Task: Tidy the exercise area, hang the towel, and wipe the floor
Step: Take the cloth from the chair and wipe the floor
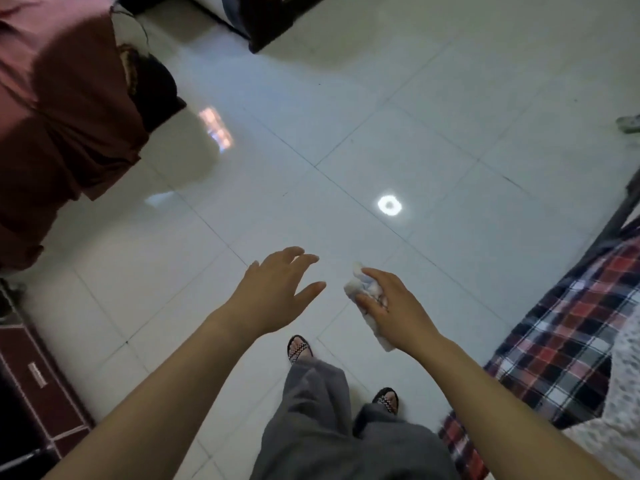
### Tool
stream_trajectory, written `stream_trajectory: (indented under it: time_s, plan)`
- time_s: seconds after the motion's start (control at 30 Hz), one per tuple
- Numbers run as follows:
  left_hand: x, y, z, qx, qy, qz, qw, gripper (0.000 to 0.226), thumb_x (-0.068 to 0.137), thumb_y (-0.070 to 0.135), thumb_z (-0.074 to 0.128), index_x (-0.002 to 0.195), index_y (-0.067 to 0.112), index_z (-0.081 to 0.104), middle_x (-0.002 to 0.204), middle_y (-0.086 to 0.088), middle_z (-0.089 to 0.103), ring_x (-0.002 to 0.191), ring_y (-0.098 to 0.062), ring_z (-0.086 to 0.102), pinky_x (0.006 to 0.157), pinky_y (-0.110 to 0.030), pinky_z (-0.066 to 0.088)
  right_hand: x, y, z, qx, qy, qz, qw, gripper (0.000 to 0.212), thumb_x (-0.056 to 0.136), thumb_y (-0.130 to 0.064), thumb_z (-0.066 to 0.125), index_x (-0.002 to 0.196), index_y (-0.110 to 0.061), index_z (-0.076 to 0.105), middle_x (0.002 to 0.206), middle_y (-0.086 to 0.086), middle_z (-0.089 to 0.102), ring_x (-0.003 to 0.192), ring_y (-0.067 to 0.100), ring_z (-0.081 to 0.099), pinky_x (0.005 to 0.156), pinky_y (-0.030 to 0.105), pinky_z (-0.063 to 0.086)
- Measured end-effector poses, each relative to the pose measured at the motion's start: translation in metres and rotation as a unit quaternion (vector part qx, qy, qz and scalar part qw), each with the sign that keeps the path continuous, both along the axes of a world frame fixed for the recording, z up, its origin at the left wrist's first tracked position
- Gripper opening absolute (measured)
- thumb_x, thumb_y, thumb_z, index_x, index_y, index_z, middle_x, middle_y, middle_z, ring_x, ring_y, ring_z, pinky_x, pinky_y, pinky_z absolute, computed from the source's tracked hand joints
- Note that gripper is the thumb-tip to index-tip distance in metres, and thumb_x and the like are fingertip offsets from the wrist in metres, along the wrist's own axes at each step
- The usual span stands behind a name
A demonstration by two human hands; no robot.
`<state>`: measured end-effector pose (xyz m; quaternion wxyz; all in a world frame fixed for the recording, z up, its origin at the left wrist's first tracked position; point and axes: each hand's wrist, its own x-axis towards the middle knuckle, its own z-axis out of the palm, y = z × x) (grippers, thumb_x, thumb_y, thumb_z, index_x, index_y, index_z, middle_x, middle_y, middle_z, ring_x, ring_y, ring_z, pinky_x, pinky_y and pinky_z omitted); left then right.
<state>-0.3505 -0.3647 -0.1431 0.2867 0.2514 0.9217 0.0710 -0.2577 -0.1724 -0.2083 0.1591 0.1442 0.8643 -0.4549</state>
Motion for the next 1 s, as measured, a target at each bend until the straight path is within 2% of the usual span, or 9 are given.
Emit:
stream_trajectory:
  time_s: [0.2,0.33,0.43,0.53,0.6,0.67,0.73,0.8,1.0]
  plan:
    - [-0.066,0.051,-0.077,0.011,0.031,-0.061,0.998,0.054,0.093,0.054,0.035,0.142,0.032,0.032,0.151,0.006,0.030,0.137,-0.016,0.031,0.110,-0.045,0.030,-0.057,0.030,-0.085,0.037,0.026,-0.023,0.999,0.047,0.091,-0.051,0.042,0.127,-0.021,0.043,0.129,0.004,0.051,0.109,0.020,0.054,0.090,0.035,0.047]
    - [-0.082,0.089,-0.195,0.004,0.038,-0.067,0.997,0.053,0.093,0.053,0.036,0.141,0.030,0.033,0.151,0.005,0.032,0.136,-0.017,0.032,0.110,-0.043,0.032,-0.072,0.060,-0.186,0.005,0.028,-0.058,0.998,0.031,0.090,-0.033,0.053,0.099,-0.004,0.049,0.100,0.015,0.057,0.086,0.033,0.057,0.075,0.053,0.051]
    - [-0.086,0.126,-0.317,0.002,0.030,-0.054,0.998,0.053,0.094,0.051,0.038,0.141,0.028,0.034,0.150,0.003,0.033,0.135,-0.020,0.034,0.109,-0.044,0.033,-0.065,0.084,-0.296,0.011,-0.006,-0.073,0.997,0.038,0.089,-0.045,0.054,0.102,-0.009,0.050,0.105,0.012,0.057,0.088,0.032,0.059,0.072,0.047,0.051]
    - [-0.075,0.171,-0.448,0.016,-0.007,-0.042,0.999,0.051,0.095,0.046,0.042,0.141,0.025,0.036,0.149,0.001,0.034,0.135,-0.022,0.034,0.107,-0.045,0.035,-0.054,0.112,-0.418,0.035,-0.095,-0.105,0.989,0.055,0.084,-0.062,0.049,0.124,-0.025,0.042,0.116,-0.005,0.056,0.095,0.019,0.059,0.068,0.030,0.046]
    - [-0.066,0.199,-0.533,0.020,-0.024,-0.050,0.998,0.050,0.095,0.041,0.043,0.141,0.025,0.035,0.151,0.001,0.032,0.137,-0.021,0.030,0.108,-0.045,0.034,-0.049,0.132,-0.488,0.048,-0.116,-0.121,0.985,0.038,0.085,-0.056,0.048,0.108,-0.026,0.044,0.101,-0.005,0.055,0.078,0.021,0.059,0.059,0.028,0.042]
    - [-0.059,0.220,-0.610,0.016,-0.023,-0.050,0.998,0.050,0.096,0.039,0.043,0.143,0.026,0.032,0.153,0.002,0.028,0.140,-0.021,0.024,0.110,-0.047,0.029,-0.046,0.154,-0.550,0.066,-0.108,-0.149,0.981,0.028,0.083,-0.043,0.049,0.090,-0.017,0.040,0.087,0.010,0.052,0.062,0.032,0.055,0.052,0.030,0.040]
    - [-0.052,0.235,-0.679,0.011,-0.010,-0.039,0.999,0.050,0.097,0.038,0.040,0.144,0.026,0.029,0.155,0.002,0.022,0.143,-0.021,0.015,0.113,-0.049,0.021,-0.039,0.176,-0.611,0.086,-0.104,-0.190,0.972,0.030,0.085,-0.039,0.054,0.105,-0.018,0.048,0.106,0.011,0.057,0.089,0.035,0.059,0.064,0.031,0.043]
    - [-0.042,0.242,-0.735,-0.005,0.005,-0.025,1.000,0.052,0.098,0.038,0.036,0.147,0.026,0.022,0.157,0.002,0.014,0.145,-0.022,0.007,0.114,-0.050,0.012,-0.034,0.191,-0.667,0.140,-0.113,-0.184,0.966,0.051,0.089,-0.040,0.055,0.134,-0.021,0.038,0.137,0.005,0.044,0.117,0.031,0.046,0.083,0.034,0.041]
    - [-0.021,0.247,-0.836,-0.042,0.034,-0.039,0.998,0.062,0.098,0.045,0.027,0.150,0.024,0.001,0.159,0.004,-0.010,0.146,-0.021,-0.007,0.115,-0.050,0.006,-0.023,0.200,-0.768,0.269,-0.067,-0.114,0.954,0.060,0.094,-0.037,0.047,0.145,-0.021,0.022,0.155,-0.003,0.016,0.139,0.026,0.018,0.106,0.043,0.027]
